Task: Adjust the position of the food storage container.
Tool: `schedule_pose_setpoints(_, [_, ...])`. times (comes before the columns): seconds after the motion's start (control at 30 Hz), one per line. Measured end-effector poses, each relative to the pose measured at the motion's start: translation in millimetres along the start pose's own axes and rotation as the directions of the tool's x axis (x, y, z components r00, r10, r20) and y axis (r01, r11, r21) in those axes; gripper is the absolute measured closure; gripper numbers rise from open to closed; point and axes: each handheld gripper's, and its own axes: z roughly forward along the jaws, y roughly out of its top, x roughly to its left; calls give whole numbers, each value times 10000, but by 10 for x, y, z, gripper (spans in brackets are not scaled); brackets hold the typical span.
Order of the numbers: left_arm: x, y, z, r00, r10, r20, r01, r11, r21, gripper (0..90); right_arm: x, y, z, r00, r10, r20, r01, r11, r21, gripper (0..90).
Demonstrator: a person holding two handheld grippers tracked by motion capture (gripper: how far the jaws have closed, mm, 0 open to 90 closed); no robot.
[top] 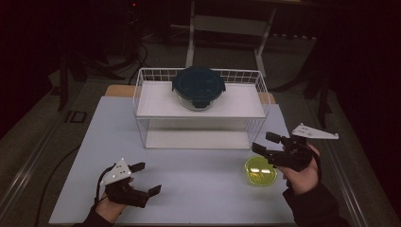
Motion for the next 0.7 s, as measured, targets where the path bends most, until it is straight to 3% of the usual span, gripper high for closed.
schedule_pose_setpoints(0.2, [0,0,-2,10000,30,55,-29,10000,-78,0,-183,-248,-116,9968,102,787,-131,9992,374,350])
schedule_pose_setpoints(0.37, [1,3,1,9999,39,95,-38,9999,-149,0,-371,-522,-200,9876,392,1518,-501,9964,689,557])
schedule_pose_setpoints(0.53, [-1,7,1,9999,32,137,-30,9998,-175,0,-498,-710,-257,9792,640,1927,-840,9917,973,739])
schedule_pose_setpoints(0.7, [-2,10,-3,9999,44,142,-41,9998,-196,0,-602,-871,-289,9703,837,2271,-1153,9849,1295,821])
